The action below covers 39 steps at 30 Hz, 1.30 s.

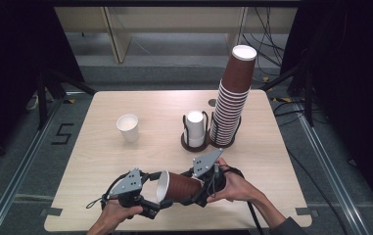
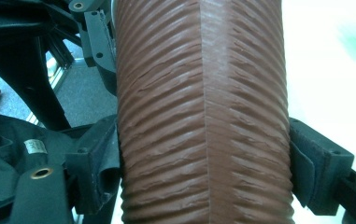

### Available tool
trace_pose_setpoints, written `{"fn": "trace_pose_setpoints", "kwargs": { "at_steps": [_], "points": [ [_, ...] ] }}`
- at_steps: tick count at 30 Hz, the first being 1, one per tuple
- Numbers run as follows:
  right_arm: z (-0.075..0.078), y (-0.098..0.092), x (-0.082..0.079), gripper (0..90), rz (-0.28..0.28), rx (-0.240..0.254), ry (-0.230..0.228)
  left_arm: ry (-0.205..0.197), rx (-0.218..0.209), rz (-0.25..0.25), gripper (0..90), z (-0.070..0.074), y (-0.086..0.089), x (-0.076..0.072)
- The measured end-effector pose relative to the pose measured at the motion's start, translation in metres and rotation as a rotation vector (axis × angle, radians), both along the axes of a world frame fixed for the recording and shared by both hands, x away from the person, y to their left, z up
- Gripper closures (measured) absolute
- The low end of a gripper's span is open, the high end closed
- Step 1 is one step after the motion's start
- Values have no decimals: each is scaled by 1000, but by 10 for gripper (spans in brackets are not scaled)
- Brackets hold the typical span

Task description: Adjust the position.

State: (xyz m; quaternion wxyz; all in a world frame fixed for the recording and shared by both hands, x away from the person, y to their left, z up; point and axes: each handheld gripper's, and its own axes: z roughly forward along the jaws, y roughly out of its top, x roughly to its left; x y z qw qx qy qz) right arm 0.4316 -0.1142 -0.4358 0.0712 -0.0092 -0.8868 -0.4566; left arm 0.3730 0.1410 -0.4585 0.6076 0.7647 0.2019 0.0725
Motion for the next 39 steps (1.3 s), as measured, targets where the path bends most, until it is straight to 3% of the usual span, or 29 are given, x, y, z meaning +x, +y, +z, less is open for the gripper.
{"fn": "trace_pose_setpoints", "kwargs": {
  "at_steps": [3, 5, 6, 7, 11, 12, 13, 15, 16, 18, 19, 22, 28, 29, 35, 39],
  "points": [
    [2, 0, 0, 190, -24, -11, 3, -8, 16, 9, 112, 3, -1, -1],
    [3, -2, -1, 150, -56, -34, 3, -9, 63, 30, 112, 7, -1, -2],
    [4, -3, 0, 157, -67, -33, -1, -6, 59, 27, 112, 8, -1, -2],
    [7, -6, 0, 152, -74, -27, -5, -2, 83, 41, 112, 10, 0, -3],
    [15, -10, -5, 155, -113, -52, -67, -9, 165, 52, 111, 17, -2, -4],
    [15, -10, -5, 155, -113, -52, -67, -9, 165, 52, 111, 17, -2, -4],
    [18, -9, -8, 156, -112, -68, -89, -18, 215, 53, 111, 20, -4, -5],
    [19, -7, -10, 157, -114, -83, -97, -14, 233, 55, 110, 22, -6, -5],
    [19, -3, -13, 157, -109, -118, -129, -22, 276, 56, 110, 26, -8, -7],
    [18, -1, -15, 157, -98, -128, -135, -24, 286, 52, 110, 27, -10, -7],
    [16, 3, -17, 159, -98, -149, -153, -31, 317, 53, 110, 30, -12, -7],
    [15, 6, -18, 158, -91, -168, -170, -29, 324, 50, 110, 33, -13, -6],
    [12, 13, -19, 213, -80, -196, -190, -30, 292, 51, 98, 35, -15, -6],
    [11, 13, -19, 217, -82, -196, -214, -31, 269, 55, 90, 34, -14, -5],
    [10, 4, -13, 229, -87, -93, -142, 44, 42, 94, 54, 23, -10, 0],
    [8, 0, -10, 230, -101, -59, -119, 73, -6, 127, 52, 21, -11, 0]
  ]
}}
